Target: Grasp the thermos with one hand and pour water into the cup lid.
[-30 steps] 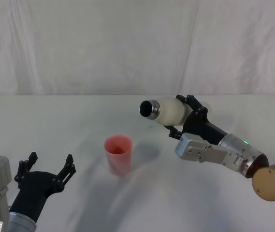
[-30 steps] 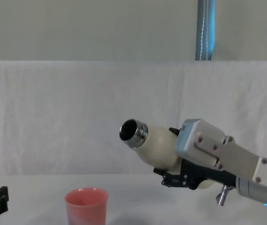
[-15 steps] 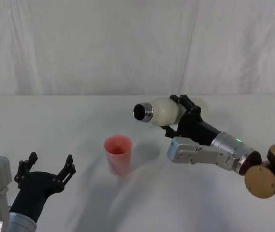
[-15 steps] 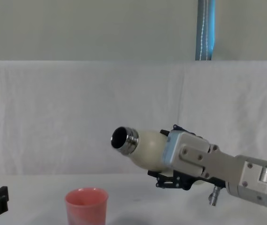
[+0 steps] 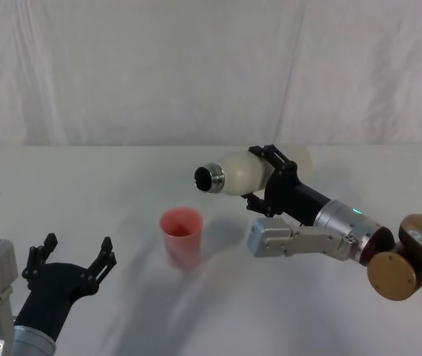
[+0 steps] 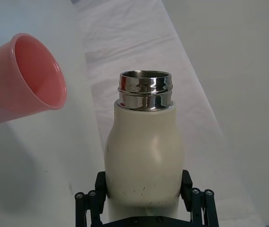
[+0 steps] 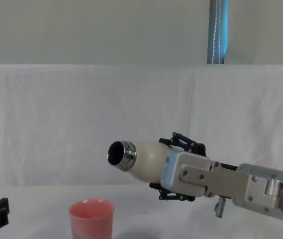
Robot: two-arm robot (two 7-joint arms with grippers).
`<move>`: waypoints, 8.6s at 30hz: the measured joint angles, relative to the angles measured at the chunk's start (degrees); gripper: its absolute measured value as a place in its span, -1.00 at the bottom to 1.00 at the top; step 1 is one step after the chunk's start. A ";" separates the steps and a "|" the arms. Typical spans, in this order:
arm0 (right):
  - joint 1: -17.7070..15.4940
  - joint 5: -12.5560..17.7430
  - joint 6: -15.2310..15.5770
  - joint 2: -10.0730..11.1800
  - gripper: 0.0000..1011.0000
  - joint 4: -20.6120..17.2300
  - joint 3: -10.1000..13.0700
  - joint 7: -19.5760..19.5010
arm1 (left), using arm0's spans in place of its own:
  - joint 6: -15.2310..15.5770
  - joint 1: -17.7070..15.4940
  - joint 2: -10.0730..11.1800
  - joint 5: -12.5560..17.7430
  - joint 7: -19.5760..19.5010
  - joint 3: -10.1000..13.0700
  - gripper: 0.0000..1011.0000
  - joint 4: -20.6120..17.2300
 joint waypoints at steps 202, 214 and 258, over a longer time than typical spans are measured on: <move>2.42 -4.83 5.41 0.78 0.88 -1.78 -5.50 -0.74 | 0.00 0.00 0.00 0.00 0.00 0.00 0.98 0.00; -0.93 5.72 4.91 -0.04 0.88 -5.91 -0.76 6.66 | 0.00 0.00 0.00 0.00 0.00 0.00 0.98 0.00; -15.84 47.72 24.43 -5.28 0.88 -20.80 21.70 17.80 | 0.00 0.00 0.00 0.00 0.00 0.00 0.98 0.00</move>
